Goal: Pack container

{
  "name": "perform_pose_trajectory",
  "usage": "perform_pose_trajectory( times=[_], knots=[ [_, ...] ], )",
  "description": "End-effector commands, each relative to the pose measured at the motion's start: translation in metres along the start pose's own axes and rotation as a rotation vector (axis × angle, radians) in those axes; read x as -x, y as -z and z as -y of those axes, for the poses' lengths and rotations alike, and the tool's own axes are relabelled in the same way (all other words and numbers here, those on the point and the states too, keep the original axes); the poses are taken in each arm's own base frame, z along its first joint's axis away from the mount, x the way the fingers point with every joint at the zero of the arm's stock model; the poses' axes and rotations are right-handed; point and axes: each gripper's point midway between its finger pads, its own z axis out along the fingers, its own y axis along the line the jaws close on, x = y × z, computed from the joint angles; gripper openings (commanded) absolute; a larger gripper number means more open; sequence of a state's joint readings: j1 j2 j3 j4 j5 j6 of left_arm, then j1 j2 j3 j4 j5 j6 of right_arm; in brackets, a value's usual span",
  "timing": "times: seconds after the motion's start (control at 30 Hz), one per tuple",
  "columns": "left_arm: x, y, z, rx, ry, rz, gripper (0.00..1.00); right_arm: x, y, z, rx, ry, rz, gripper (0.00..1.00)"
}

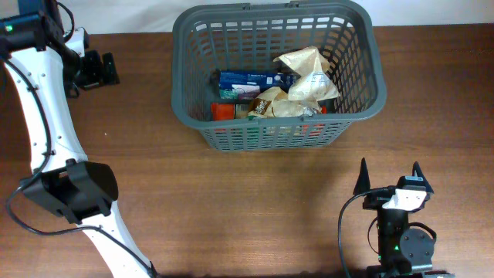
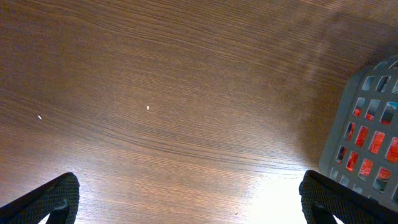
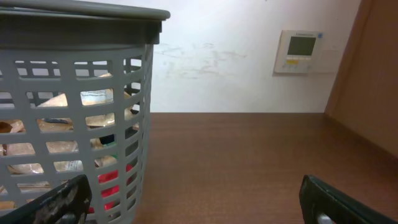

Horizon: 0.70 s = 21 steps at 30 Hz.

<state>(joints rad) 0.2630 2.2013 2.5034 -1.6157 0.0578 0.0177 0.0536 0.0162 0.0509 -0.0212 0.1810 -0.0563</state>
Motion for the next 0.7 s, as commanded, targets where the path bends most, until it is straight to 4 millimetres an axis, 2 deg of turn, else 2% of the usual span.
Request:
perform_pose_trajectory(
  times=[0.0,0.2,0.33,0.67],
  knots=[
    [-0.001,0.001,0.002,-0.014,0.008,-0.001,0.99,0.002,0.001,-0.003,0.018,0.009,0.014,0.99],
    [-0.001,0.001,0.002,-0.014,0.008,-0.001,0.99,-0.023,-0.002,-0.005,0.022,0.019,-0.045,0.99],
    [-0.001,0.001,0.002,-0.014,0.008,-0.001,0.99,-0.03,-0.001,-0.005,0.023,0.024,-0.073,0.99],
    [-0.001,0.001,0.002,-0.014,0.008,-0.001,0.99,-0.029,-0.001,-0.005,0.023,0.024,-0.073,0.99]
  ],
)
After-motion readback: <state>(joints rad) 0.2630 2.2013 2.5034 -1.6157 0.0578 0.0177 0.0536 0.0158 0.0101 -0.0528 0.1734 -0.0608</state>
